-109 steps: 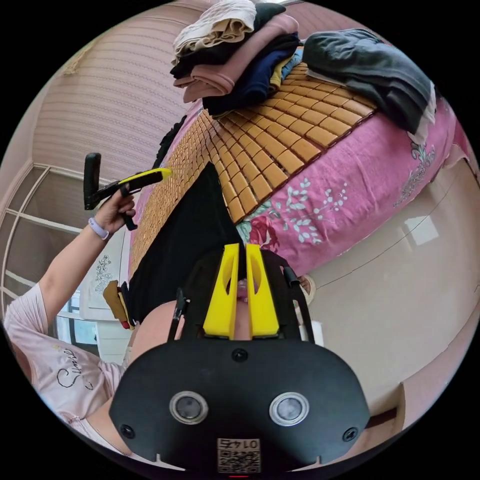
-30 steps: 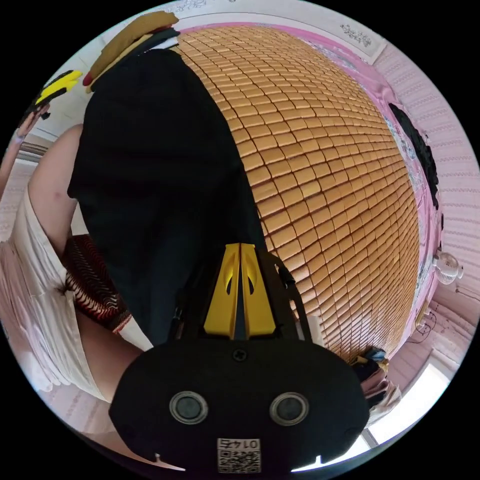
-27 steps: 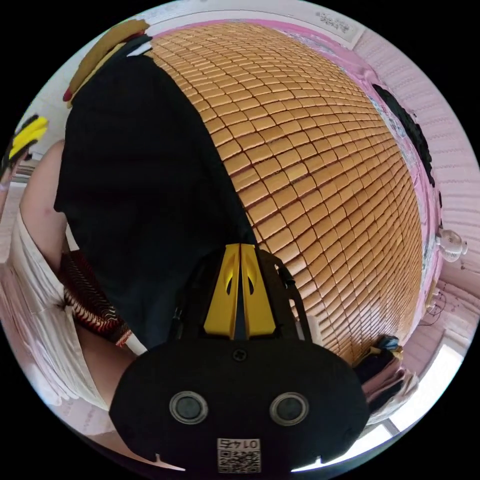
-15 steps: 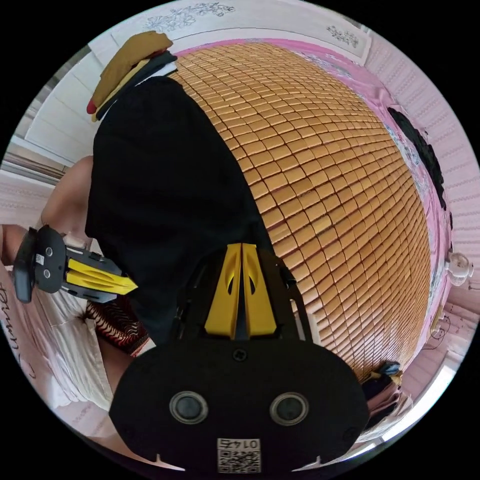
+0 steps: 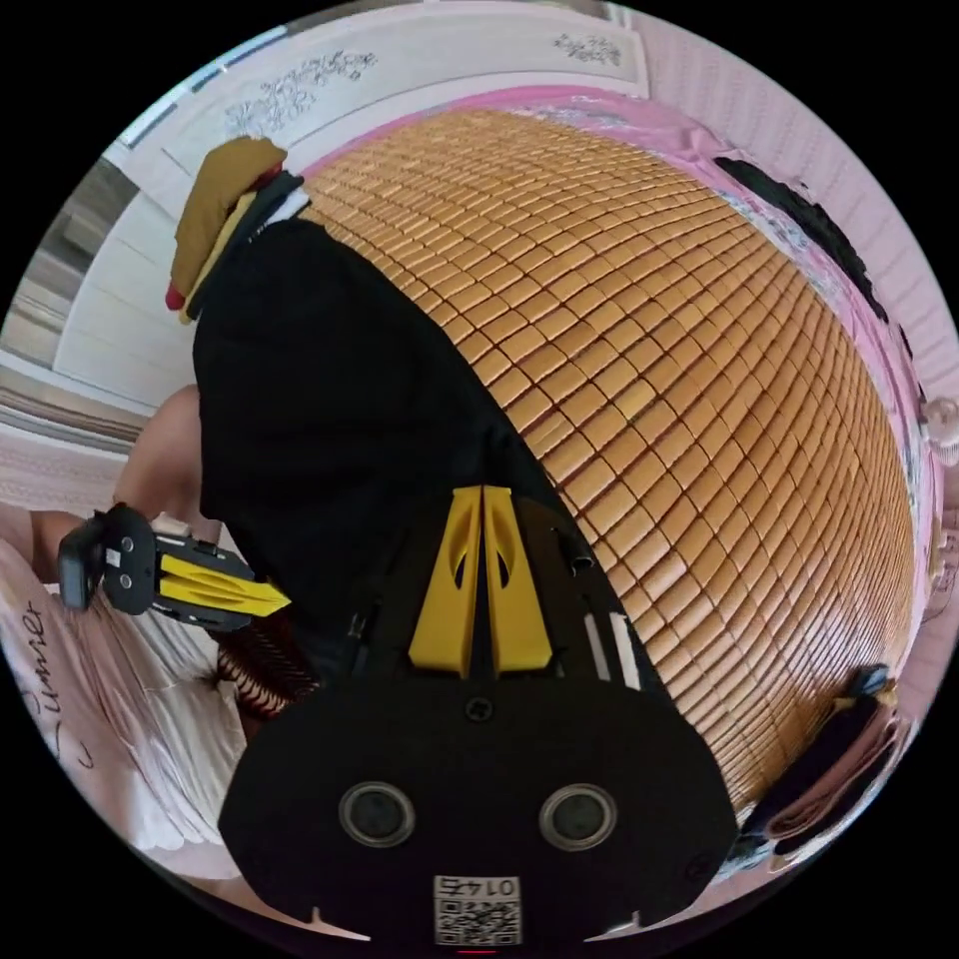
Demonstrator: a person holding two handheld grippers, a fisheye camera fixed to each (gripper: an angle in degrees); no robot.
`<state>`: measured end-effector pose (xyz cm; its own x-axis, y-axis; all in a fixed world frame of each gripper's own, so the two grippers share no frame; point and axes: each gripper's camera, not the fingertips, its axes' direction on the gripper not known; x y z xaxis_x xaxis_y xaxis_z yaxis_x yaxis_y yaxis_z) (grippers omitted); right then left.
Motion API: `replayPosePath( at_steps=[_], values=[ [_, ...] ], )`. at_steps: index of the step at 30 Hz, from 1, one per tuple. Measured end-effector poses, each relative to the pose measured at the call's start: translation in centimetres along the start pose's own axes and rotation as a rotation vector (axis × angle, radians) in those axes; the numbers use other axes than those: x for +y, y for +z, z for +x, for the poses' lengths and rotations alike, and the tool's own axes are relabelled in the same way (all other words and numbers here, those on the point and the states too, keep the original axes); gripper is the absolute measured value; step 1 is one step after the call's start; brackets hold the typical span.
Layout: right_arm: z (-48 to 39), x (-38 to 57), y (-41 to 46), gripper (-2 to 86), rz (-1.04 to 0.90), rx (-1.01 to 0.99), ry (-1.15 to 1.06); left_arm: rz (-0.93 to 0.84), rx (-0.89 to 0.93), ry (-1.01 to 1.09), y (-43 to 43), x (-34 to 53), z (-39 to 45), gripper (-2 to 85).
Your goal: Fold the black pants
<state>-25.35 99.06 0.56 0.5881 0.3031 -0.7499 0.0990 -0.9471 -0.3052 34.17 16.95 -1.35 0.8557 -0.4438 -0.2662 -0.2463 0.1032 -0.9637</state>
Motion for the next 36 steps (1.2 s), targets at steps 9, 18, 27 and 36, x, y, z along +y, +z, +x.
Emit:
replayPosePath(
  at_steps=[9,18,27,36],
  values=[
    [11.4,33.7,-13.2,10.4,0.067,0.178,0.631,0.075,-0.048,-0.219,-3.6,1.4,-5.1,-1.0],
    [17.3,49.2,-10.0,16.2,0.236,-0.001,1.082,0.006,-0.118,-0.355,-4.5,1.7,-8.8,-1.0],
    [18.3,47.9,-12.7,1.0,0.017,-0.025,0.901,-0.040,-0.110,-0.390,-2.3,2.5,-10.0,-1.0],
    [16.3,48.6,-27.2,0.7,0.721,-0.154,0.740,-0.090,-0.083,-0.346,-1.5,1.5,-11.1,-1.0]
  ],
)
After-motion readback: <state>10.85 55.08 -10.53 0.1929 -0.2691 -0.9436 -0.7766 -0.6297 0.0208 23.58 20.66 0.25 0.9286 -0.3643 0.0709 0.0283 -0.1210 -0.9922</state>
